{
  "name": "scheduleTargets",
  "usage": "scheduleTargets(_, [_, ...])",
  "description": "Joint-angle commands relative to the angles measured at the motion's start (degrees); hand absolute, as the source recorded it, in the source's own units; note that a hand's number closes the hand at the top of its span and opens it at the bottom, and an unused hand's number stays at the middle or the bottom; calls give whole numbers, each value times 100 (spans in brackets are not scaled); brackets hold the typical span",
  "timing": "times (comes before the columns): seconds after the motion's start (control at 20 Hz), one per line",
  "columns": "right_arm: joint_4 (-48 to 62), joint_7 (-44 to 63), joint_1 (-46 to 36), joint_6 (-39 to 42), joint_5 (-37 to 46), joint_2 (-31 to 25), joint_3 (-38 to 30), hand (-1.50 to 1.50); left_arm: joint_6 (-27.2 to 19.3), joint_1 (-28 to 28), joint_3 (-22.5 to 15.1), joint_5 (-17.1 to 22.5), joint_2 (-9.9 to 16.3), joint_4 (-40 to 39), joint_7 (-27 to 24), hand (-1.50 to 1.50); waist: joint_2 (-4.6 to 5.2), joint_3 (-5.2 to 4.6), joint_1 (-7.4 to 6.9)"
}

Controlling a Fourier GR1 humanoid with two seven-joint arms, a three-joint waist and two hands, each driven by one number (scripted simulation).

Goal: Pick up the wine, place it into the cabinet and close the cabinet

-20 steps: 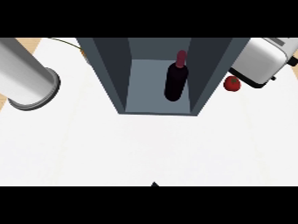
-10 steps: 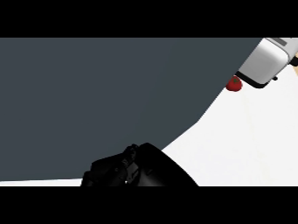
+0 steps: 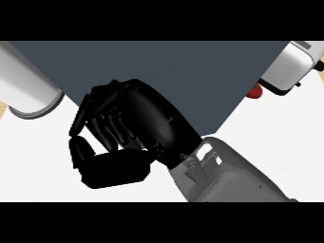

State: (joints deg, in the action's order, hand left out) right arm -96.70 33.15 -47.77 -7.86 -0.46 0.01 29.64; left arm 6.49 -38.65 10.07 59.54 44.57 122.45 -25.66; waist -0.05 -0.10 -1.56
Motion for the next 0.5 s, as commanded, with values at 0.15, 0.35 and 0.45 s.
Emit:
scheduleTargets(0.15, [1643, -1008, -648, 471, 10, -123, -971, 150, 103, 184, -132, -206, -209, 59, 383, -150, 26, 8, 33])
scheduleTargets(0.35, [2013, -1550, -435, 716, -80, -324, -1279, 150, -268, 343, -401, -330, -367, 353, 709, -150, 30, 12, 64])
scheduleTargets(0.45, [2351, -1505, -854, 701, -75, -229, -1448, 150, -513, 867, -768, -527, -410, 244, 781, -150, 53, 9, 112])
